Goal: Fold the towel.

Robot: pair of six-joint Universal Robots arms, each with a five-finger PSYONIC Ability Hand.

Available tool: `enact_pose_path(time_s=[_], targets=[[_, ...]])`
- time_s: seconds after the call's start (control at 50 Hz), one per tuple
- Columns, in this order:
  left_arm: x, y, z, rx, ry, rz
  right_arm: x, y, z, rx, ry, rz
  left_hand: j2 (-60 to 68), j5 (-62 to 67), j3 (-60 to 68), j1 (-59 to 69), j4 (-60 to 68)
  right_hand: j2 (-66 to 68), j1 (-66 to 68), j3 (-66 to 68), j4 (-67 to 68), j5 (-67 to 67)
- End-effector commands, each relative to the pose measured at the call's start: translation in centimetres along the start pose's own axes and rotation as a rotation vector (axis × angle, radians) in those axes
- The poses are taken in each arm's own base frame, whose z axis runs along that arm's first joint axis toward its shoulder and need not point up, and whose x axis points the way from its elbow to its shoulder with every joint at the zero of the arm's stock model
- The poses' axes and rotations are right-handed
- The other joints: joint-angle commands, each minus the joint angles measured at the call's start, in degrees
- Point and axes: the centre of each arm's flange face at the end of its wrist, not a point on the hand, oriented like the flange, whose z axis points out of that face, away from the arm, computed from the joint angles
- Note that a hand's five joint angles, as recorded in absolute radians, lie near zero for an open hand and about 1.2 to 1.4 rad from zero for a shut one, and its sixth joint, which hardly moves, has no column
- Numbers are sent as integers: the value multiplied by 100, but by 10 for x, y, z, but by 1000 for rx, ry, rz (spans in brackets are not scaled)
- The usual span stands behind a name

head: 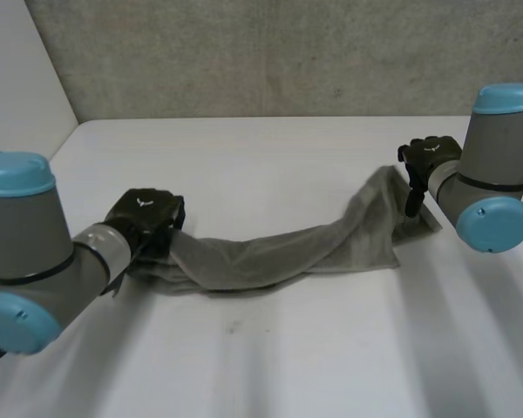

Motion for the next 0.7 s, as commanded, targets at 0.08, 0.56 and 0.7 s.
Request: enact_pose_path(time_s=[0.08,0.56,0.7], targets=[[-17,-16,23,82,-96,16,16,-26,-54,43,22,-11,1039,1072,1044,1267,1024,-470,-321,-439,-463,-547],[-16,-35,14,147,-128,144,-75,43,-85,52,-330,204,1039,1072,1044,1267,1024,1640,1789,1670,1646,1563],[-16,-37,11,148,-129,143,-91,56,-69,47,-341,171,1039,1072,1044,1267,1024,2045,2194,2075,2052,1968]])
